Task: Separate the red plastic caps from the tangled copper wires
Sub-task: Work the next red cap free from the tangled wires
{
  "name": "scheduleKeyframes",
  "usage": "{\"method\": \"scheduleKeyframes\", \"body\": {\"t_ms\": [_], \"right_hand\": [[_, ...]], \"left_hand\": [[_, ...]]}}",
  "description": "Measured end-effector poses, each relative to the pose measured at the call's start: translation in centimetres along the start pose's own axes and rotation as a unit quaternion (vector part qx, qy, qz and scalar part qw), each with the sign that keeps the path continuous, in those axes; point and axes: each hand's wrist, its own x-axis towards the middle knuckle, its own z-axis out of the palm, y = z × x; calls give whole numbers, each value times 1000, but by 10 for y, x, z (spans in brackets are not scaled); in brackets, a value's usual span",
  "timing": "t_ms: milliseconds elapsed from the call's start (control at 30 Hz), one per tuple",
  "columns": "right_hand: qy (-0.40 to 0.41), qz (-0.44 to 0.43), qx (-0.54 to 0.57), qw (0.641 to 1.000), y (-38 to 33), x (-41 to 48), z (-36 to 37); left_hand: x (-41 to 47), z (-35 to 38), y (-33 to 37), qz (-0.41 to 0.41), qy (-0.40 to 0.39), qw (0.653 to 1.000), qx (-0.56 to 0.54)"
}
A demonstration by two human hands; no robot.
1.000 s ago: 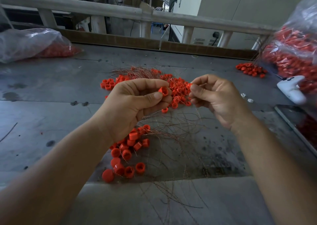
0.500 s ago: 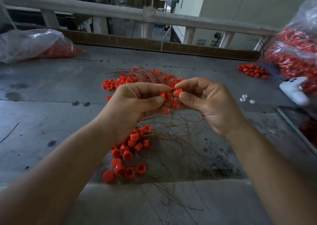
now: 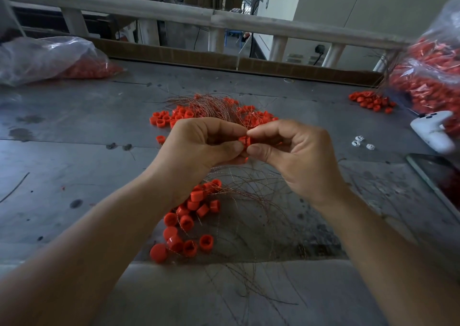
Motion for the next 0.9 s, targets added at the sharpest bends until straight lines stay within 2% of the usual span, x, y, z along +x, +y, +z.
{"method": "scheduleKeyframes", "body": {"t_ms": [900], "right_hand": [[35,-70,-115,990,3,0,2]], "left_hand": [[-1,-1,3,10,3,999,49]]}}
